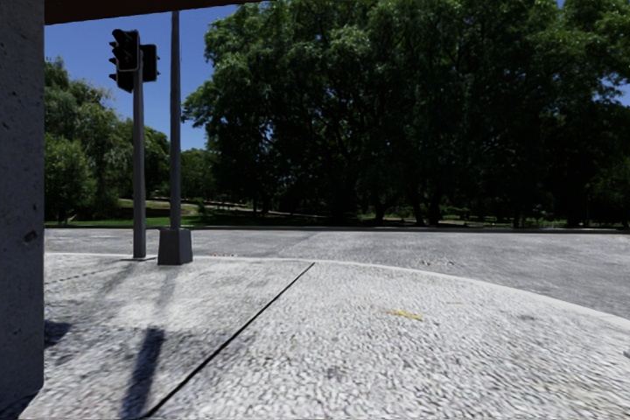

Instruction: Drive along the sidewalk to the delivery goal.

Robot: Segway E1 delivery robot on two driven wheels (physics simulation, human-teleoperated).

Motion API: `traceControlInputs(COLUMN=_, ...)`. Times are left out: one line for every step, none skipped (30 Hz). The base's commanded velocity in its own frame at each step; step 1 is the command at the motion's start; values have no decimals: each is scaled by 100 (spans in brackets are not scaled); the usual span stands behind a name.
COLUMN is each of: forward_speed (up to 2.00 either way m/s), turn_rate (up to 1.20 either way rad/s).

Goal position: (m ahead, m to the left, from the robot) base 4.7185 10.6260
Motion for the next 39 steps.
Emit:
traceControlInputs(forward_speed=178, turn_rate=41)
traceControlInputs(forward_speed=173, turn_rate=41)
traceControlInputs(forward_speed=173, turn_rate=41)
traceControlInputs(forward_speed=169, turn_rate=41)
traceControlInputs(forward_speed=165, turn_rate=41)
traceControlInputs(forward_speed=163, turn_rate=41)
traceControlInputs(forward_speed=163, turn_rate=41)
traceControlInputs(forward_speed=161, turn_rate=41)
traceControlInputs(forward_speed=160, turn_rate=41)
traceControlInputs(forward_speed=160, turn_rate=41)
traceControlInputs(forward_speed=152, turn_rate=41)
traceControlInputs(forward_speed=143, turn_rate=41)
traceControlInputs(forward_speed=138, turn_rate=43)
traceControlInputs(forward_speed=138, turn_rate=43)
traceControlInputs(forward_speed=137, turn_rate=47)
traceControlInputs(forward_speed=136, turn_rate=49)
traceControlInputs(forward_speed=136, turn_rate=49)
traceControlInputs(forward_speed=136, turn_rate=51)
traceControlInputs(forward_speed=136, turn_rate=51)
traceControlInputs(forward_speed=136, turn_rate=53)
traceControlInputs(forward_speed=136, turn_rate=53)
traceControlInputs(forward_speed=136, turn_rate=54)
traceControlInputs(forward_speed=136, turn_rate=56)
traceControlInputs(forward_speed=136, turn_rate=57)
traceControlInputs(forward_speed=136, turn_rate=57)
traceControlInputs(forward_speed=136, turn_rate=57)
traceControlInputs(forward_speed=136, turn_rate=58)
traceControlInputs(forward_speed=136, turn_rate=58)
traceControlInputs(forward_speed=136, turn_rate=58)
traceControlInputs(forward_speed=136, turn_rate=58)
traceControlInputs(forward_speed=136, turn_rate=58)
traceControlInputs(forward_speed=137, turn_rate=58)
traceControlInputs(forward_speed=137, turn_rate=58)
traceControlInputs(forward_speed=142, turn_rate=59)
traceControlInputs(forward_speed=146, turn_rate=59)
traceControlInputs(forward_speed=149, turn_rate=59)
traceControlInputs(forward_speed=149, turn_rate=59)
traceControlInputs(forward_speed=149, turn_rate=59)
traceControlInputs(forward_speed=150, turn_rate=59)
